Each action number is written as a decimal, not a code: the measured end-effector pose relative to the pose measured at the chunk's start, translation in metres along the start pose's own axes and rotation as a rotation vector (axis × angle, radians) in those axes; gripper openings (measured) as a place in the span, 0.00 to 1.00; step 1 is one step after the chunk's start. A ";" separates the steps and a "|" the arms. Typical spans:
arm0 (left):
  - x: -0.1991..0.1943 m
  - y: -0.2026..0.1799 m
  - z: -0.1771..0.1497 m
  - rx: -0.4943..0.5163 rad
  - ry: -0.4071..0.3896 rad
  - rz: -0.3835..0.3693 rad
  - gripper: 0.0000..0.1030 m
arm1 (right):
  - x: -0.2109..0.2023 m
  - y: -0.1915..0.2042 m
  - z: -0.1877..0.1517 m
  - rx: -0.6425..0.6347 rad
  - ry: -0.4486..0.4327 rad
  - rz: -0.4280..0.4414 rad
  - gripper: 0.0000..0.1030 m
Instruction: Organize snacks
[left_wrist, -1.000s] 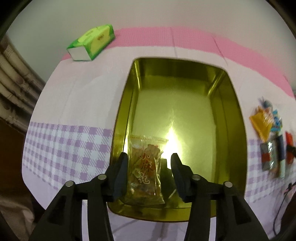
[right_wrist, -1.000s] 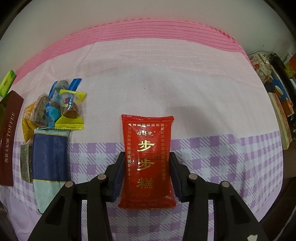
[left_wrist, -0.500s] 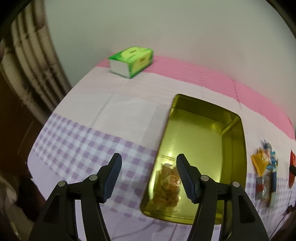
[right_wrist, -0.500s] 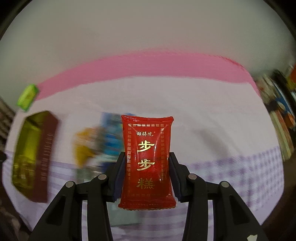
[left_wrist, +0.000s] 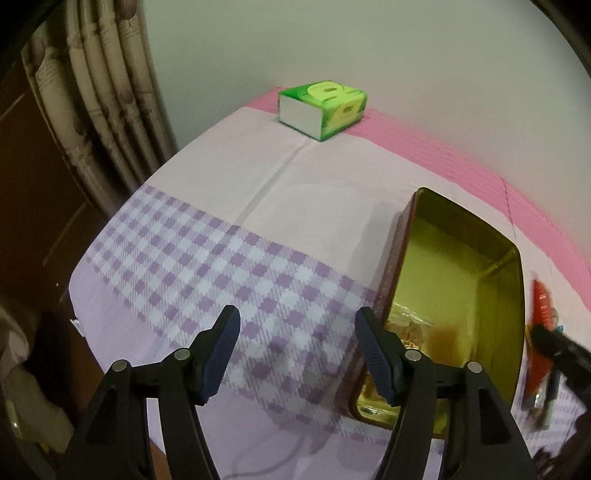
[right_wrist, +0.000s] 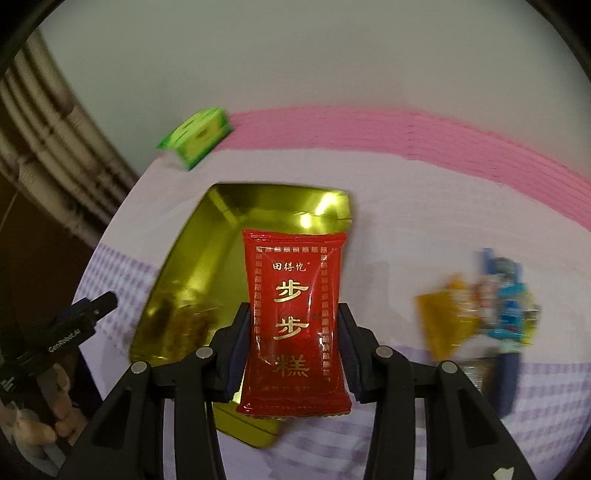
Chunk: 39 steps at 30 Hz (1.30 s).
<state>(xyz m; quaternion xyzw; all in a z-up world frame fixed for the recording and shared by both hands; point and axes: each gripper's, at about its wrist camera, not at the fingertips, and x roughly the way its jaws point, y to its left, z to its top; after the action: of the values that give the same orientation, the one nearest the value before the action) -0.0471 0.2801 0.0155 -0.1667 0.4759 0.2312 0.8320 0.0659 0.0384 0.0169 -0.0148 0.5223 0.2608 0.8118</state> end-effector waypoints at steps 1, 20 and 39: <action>0.001 0.001 0.000 -0.001 0.000 0.002 0.64 | 0.007 0.006 0.001 -0.009 0.010 -0.002 0.39; 0.012 -0.008 -0.004 0.026 0.034 0.005 0.64 | 0.069 0.021 -0.002 -0.055 0.111 -0.106 0.39; 0.014 -0.011 -0.005 0.035 0.045 0.007 0.65 | 0.068 0.011 -0.001 -0.101 0.094 -0.205 0.40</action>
<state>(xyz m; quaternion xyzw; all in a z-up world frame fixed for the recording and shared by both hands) -0.0386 0.2715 0.0011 -0.1558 0.4992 0.2218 0.8230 0.0825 0.0754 -0.0392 -0.1214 0.5419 0.2017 0.8068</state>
